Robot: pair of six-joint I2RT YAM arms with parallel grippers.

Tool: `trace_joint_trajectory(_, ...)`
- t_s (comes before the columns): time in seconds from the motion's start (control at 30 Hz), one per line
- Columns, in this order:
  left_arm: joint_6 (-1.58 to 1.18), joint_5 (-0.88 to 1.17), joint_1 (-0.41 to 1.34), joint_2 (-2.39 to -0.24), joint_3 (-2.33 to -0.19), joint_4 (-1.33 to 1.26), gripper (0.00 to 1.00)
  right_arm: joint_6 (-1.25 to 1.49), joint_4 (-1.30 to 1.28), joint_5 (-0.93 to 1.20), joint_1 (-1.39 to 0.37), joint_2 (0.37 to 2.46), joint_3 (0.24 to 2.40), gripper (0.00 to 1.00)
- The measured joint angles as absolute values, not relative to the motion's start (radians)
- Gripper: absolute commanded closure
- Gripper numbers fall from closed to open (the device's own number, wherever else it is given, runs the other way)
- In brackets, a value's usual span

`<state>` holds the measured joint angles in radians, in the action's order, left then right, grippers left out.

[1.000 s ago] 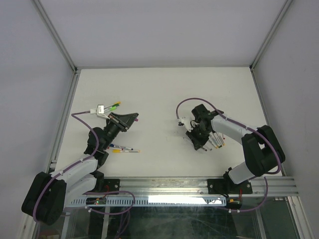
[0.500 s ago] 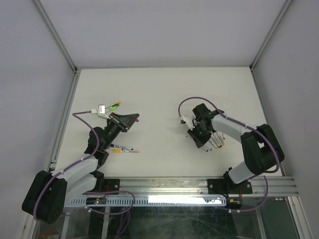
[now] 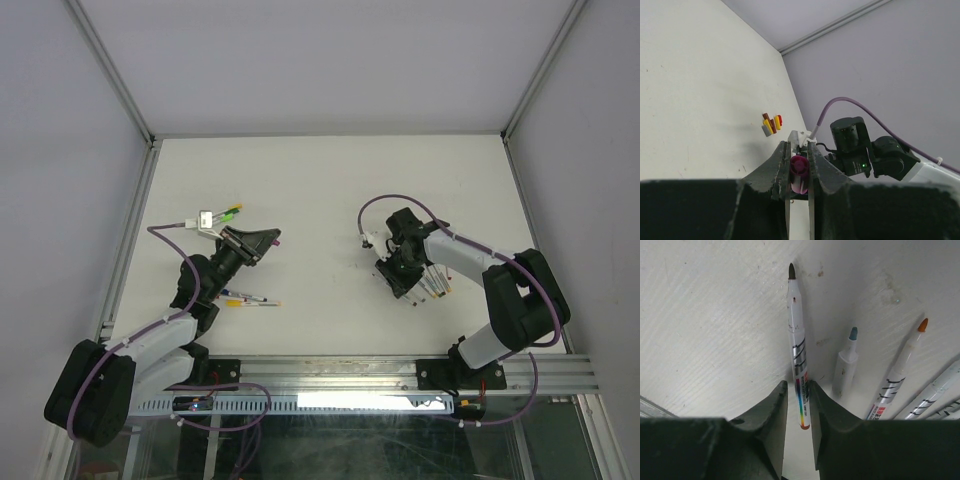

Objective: Open the pen caps
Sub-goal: Place the pen at the center of the board.

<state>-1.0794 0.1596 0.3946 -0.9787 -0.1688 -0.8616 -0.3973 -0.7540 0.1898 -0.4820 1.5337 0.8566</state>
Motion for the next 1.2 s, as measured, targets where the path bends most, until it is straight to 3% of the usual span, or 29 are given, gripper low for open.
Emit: trace_joint_trajectory(1.2,-1.047,-0.032,0.800,-1.436,-0.416,-0.832,1.00,-0.395,-0.744,0.187,-0.480,1.477,0.859,0.58)
